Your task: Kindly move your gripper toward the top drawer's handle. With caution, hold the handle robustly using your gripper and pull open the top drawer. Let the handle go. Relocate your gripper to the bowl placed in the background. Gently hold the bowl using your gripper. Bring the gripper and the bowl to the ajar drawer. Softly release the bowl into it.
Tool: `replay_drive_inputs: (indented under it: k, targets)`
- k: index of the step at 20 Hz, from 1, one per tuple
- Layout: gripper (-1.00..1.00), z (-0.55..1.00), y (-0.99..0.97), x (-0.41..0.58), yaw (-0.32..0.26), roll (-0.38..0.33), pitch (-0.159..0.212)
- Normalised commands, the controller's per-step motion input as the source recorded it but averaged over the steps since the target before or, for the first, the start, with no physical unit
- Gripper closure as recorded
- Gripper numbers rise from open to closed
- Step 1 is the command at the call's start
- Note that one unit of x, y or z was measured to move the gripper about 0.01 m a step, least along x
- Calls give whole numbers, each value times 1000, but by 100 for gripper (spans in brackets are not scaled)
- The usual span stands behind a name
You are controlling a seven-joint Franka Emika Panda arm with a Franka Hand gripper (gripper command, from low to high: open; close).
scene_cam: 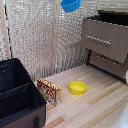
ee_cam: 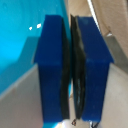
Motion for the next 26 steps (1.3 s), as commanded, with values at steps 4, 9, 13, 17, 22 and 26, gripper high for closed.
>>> replay_drive_inputs:
  k: [4,9,13,17,22,26]
  targets:
    - [100,139,-997,-29,-14,48,-1]
    - [100,24,-1000,-89,0,38,0]
    - [100,-9,-1000,-197,-6,28,29]
    - [100,-430,-701,-388,-78,-20,57]
    - [100,-558,-461,-246,-76,-86,88]
    - [-100,-186,-54,-17,-9,-28,21]
